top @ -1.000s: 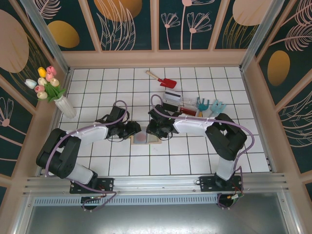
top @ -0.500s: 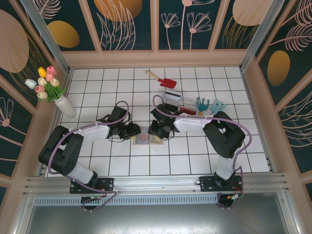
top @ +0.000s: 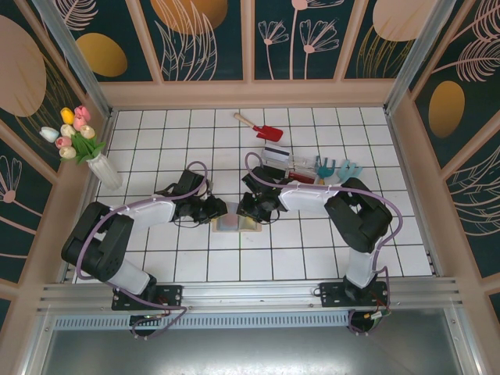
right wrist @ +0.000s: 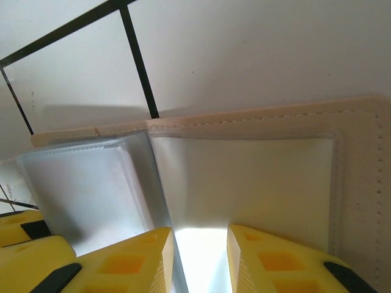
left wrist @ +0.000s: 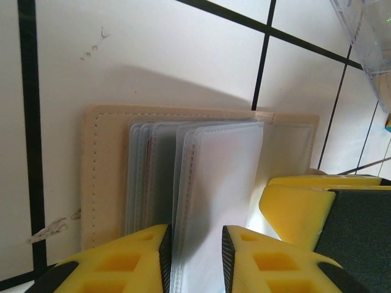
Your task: Take the credit cards out of the card holder
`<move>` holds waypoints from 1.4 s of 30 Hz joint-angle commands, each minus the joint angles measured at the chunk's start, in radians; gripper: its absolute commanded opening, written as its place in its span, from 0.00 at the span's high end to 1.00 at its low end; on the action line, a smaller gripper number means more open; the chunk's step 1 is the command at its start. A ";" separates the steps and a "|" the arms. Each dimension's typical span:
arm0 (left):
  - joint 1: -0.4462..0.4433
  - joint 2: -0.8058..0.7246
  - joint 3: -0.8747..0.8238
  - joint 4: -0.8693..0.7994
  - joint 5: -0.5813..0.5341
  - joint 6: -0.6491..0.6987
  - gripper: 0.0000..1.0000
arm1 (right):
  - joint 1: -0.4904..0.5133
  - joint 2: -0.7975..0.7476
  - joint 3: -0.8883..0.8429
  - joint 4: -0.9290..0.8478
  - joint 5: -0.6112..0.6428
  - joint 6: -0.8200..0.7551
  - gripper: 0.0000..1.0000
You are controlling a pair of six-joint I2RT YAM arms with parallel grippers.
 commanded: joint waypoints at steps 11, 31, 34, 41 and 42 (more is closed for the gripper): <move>-0.006 -0.044 0.049 -0.127 -0.089 0.078 0.62 | -0.006 0.028 -0.008 -0.015 -0.026 -0.018 0.70; -0.005 0.019 0.024 -0.037 -0.040 0.032 0.60 | -0.006 0.035 -0.001 -0.025 -0.029 -0.029 0.71; -0.005 0.023 0.028 -0.049 -0.058 0.037 0.58 | -0.006 0.036 0.000 -0.026 -0.029 -0.031 0.71; -0.005 0.031 0.029 -0.065 -0.077 0.045 0.60 | -0.007 0.040 0.002 -0.026 -0.030 -0.037 0.71; -0.005 0.033 0.028 -0.065 -0.075 0.045 0.60 | -0.006 0.040 0.003 -0.027 -0.030 -0.039 0.71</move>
